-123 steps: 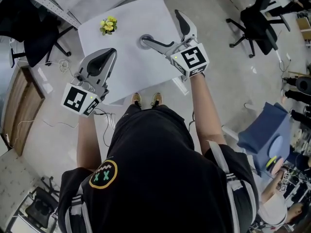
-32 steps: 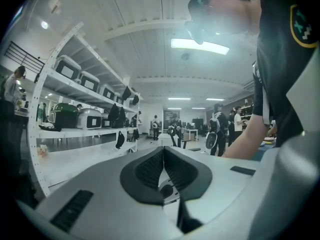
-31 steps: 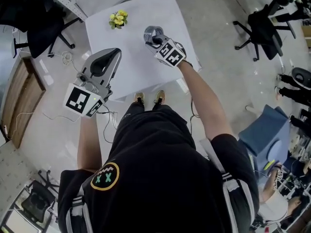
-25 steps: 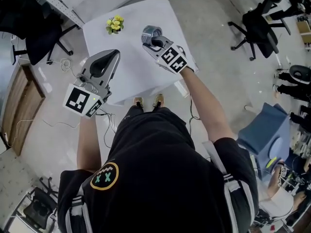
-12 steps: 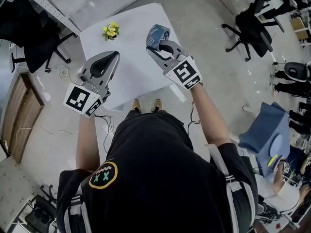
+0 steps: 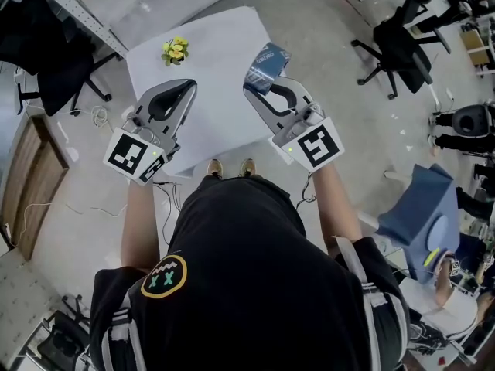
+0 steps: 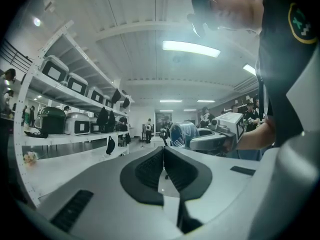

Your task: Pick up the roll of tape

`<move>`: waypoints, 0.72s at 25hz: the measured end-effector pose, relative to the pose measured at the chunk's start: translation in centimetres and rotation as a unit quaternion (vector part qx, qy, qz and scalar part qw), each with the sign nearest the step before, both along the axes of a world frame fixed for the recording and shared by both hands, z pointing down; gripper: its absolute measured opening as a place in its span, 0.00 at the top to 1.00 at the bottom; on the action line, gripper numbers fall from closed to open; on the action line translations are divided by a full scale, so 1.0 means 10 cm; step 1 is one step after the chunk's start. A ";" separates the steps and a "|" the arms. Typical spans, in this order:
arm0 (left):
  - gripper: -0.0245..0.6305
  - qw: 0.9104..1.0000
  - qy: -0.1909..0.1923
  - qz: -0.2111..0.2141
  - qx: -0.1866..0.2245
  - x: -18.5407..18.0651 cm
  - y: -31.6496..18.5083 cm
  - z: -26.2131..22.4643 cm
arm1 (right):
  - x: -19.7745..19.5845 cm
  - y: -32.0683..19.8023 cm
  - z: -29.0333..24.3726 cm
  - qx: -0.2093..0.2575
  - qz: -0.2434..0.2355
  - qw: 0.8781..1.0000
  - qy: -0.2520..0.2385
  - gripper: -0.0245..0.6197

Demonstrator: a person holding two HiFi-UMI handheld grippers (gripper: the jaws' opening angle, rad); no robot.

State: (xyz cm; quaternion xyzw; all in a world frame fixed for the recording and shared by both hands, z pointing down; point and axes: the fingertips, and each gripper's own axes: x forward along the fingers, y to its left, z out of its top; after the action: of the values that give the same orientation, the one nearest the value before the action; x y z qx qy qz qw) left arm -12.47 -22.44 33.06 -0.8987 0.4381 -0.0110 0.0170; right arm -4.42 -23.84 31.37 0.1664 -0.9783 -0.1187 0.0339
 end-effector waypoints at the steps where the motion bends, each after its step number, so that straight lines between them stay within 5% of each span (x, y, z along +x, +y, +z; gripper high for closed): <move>1: 0.93 1.000 0.000 0.001 0.000 0.02 0.00 0.00 | 0.00 0.03 -0.02 -0.003 -0.001 1.000 -0.006 0.85; 18: 0.93 1.000 -0.002 0.012 0.007 0.13 -0.11 -0.07 | -0.02 -0.07 -0.06 -0.008 0.008 0.999 -0.032 0.86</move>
State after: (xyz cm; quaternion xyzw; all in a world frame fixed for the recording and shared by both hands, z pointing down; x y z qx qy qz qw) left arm -11.14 -23.52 32.33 -0.9037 0.4274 -0.0093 0.0247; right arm -4.63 -24.55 30.74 0.1772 -0.9786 -0.1049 0.0051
